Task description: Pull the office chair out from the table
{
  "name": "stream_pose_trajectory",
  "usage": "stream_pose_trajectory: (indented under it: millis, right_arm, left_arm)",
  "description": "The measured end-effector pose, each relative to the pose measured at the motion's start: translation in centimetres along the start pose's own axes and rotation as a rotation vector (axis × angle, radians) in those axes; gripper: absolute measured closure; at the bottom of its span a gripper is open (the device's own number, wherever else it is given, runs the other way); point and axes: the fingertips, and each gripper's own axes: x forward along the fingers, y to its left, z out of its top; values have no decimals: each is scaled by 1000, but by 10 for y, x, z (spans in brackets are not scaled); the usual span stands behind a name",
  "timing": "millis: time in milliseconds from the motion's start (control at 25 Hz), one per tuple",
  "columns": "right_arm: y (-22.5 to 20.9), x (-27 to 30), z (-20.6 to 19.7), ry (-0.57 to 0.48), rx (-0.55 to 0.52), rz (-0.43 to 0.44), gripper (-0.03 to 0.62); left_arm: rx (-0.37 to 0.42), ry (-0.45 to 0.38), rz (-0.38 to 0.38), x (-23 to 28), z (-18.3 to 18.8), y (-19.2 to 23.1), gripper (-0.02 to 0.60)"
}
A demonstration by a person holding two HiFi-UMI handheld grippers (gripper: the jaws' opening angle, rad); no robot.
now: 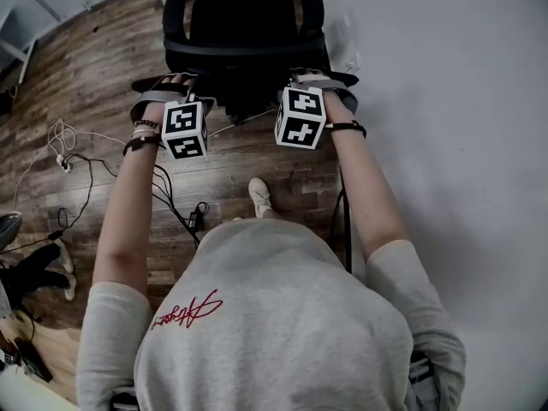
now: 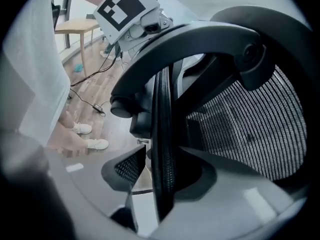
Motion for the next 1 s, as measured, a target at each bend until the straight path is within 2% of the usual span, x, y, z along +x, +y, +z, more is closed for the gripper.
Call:
stream_pose_trajectory:
  millis: [120,280,480,720,800,1000]
  right_arm:
    - [2,-4,4,-3,14,38,396]
    - [3,-4,5,1,-5,38,372]
    - [8,-4,3,9,-9,66,342]
    - [-5,-15,14,-16,-17,13,307]
    - [-8,-19,18,-18,-22,11,279]
    - [-9,-23,17,-18,-21,-17,272]
  left_arm:
    - [-1,0,-38,-2,1,-5,372]
    - [23,-5,-53,-3,0,-8,321]
    - [3,-11,-92,-4,1,-10,311]
    - [-6,0,-146,-5,0,-14,252]
    - [-6,7,-145,-6,0,-15,244]
    - [-47,-14,-77,-19,-2,-3,207]
